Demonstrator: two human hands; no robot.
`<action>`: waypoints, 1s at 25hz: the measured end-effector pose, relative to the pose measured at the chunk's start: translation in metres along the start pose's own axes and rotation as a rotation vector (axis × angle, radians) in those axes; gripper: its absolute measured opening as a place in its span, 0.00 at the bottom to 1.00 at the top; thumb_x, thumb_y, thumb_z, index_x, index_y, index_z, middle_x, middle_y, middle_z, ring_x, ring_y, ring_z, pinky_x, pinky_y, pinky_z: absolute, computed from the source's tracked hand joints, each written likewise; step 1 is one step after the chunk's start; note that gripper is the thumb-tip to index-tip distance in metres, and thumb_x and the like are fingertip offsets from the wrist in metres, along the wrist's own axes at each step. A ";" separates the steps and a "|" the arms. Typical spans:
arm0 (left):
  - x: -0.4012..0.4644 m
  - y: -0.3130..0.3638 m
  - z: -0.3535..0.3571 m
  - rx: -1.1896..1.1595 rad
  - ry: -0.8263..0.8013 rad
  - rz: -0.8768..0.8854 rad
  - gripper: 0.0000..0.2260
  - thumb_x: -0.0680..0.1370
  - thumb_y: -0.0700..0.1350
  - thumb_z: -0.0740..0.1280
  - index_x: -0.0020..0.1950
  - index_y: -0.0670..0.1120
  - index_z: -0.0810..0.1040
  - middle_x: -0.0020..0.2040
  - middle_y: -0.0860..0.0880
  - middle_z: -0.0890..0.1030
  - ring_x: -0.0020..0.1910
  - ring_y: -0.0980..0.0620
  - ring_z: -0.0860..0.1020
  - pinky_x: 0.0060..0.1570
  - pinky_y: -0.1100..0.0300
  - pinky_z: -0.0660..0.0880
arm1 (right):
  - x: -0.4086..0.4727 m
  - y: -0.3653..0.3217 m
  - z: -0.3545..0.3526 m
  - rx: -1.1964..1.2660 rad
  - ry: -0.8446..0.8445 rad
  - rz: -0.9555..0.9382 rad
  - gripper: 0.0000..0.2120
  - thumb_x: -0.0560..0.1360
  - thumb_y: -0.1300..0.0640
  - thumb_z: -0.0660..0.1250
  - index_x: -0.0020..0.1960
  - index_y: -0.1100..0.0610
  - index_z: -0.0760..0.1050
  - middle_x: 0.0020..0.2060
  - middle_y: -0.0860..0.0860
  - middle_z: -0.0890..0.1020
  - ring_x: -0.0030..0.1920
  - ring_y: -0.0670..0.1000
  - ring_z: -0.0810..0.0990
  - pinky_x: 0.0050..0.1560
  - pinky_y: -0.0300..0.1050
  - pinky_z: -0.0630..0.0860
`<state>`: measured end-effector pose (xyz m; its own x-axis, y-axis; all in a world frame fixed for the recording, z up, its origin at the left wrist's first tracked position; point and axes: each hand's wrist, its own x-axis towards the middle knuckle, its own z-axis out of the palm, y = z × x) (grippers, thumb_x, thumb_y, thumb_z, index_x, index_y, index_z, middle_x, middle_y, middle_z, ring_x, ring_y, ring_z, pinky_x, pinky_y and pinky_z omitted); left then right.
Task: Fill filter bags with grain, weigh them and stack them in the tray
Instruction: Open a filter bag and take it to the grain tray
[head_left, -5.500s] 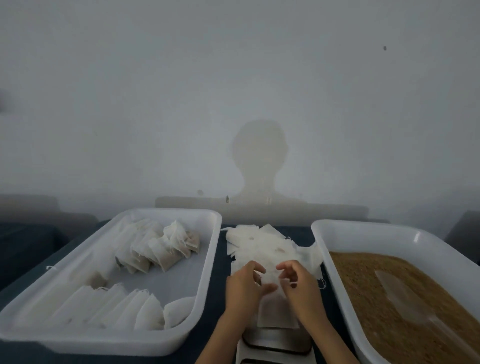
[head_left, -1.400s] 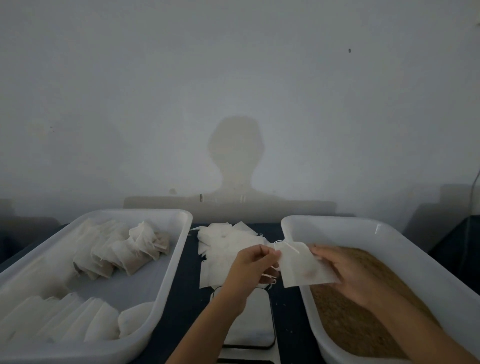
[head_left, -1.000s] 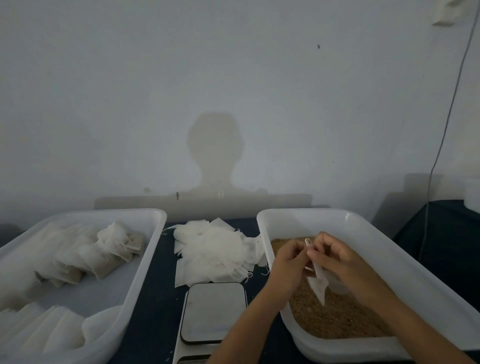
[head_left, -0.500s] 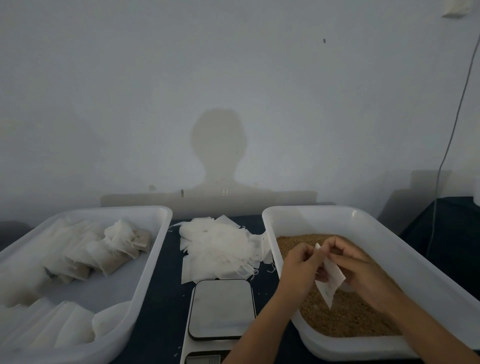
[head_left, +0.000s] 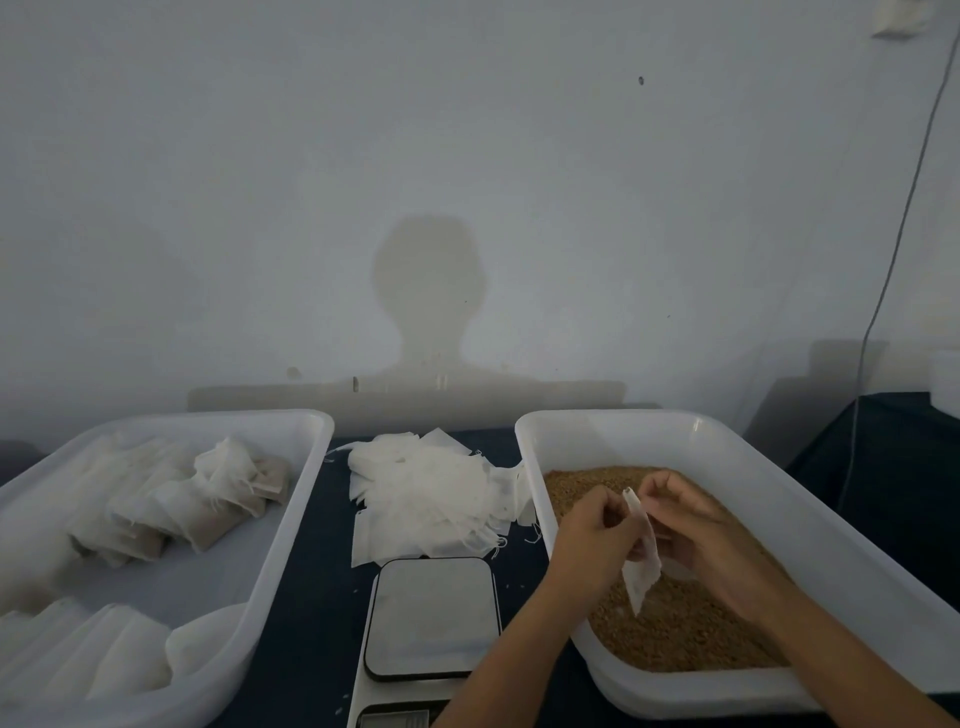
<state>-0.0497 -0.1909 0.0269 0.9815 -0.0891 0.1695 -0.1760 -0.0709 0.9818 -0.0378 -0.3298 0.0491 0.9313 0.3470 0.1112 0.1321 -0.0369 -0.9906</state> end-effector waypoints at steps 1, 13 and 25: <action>0.000 -0.001 0.000 0.065 0.009 0.017 0.06 0.77 0.40 0.66 0.43 0.46 0.69 0.40 0.49 0.75 0.38 0.53 0.76 0.45 0.56 0.78 | 0.001 0.001 0.001 -0.038 0.045 0.027 0.05 0.77 0.65 0.61 0.51 0.67 0.68 0.40 0.59 0.78 0.39 0.56 0.76 0.38 0.47 0.75; -0.001 -0.001 0.008 0.605 -0.038 0.123 0.09 0.76 0.36 0.59 0.46 0.37 0.80 0.47 0.48 0.73 0.49 0.55 0.70 0.49 0.64 0.70 | 0.019 0.021 -0.041 -0.600 0.293 0.235 0.01 0.78 0.59 0.61 0.49 0.56 0.71 0.40 0.54 0.79 0.38 0.51 0.78 0.36 0.43 0.73; 0.000 -0.006 0.014 0.748 -0.018 0.115 0.08 0.75 0.34 0.57 0.39 0.44 0.71 0.44 0.45 0.75 0.43 0.51 0.74 0.44 0.60 0.74 | 0.008 0.000 -0.083 -1.379 -0.013 0.393 0.06 0.76 0.54 0.67 0.46 0.52 0.70 0.47 0.49 0.76 0.44 0.47 0.74 0.38 0.37 0.69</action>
<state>-0.0499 -0.2046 0.0197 0.9536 -0.1528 0.2593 -0.2879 -0.7145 0.6376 -0.0019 -0.4046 0.0571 0.9820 0.1092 -0.1544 0.0963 -0.9914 -0.0885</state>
